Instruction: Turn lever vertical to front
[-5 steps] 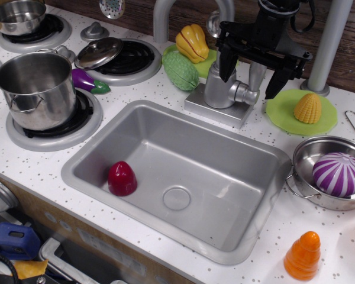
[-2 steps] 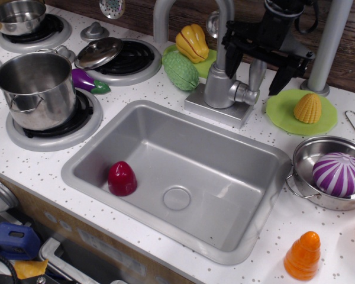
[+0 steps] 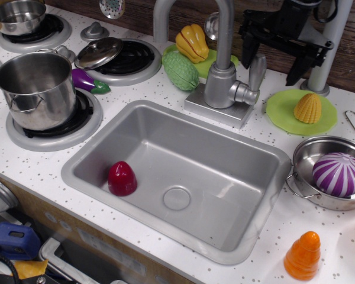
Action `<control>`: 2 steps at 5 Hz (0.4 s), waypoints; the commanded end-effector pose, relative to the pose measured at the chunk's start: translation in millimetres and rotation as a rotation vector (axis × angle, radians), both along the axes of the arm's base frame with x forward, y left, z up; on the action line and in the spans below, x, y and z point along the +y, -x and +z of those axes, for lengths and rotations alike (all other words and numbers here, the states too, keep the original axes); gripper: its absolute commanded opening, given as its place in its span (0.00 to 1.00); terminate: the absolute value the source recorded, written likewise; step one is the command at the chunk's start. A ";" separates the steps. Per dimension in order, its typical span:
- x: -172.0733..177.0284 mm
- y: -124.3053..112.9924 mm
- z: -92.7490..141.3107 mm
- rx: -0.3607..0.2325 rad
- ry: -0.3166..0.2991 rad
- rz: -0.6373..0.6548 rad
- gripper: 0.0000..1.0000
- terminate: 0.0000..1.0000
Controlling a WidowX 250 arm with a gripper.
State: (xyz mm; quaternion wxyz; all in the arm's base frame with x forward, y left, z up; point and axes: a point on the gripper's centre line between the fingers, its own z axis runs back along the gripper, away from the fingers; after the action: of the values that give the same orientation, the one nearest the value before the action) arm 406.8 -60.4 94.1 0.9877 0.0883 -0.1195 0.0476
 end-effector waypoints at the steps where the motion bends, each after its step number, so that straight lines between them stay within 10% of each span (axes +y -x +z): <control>1: 4.5 -7.3 5.8 -0.089 -0.008 -0.009 1.00 0.00; 2: 18.9 -7.8 -1.9 -0.110 -0.052 -0.023 1.00 0.00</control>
State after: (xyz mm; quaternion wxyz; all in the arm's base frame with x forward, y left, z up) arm 412.8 -36.5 74.8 0.9796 0.1186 -0.1592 0.0304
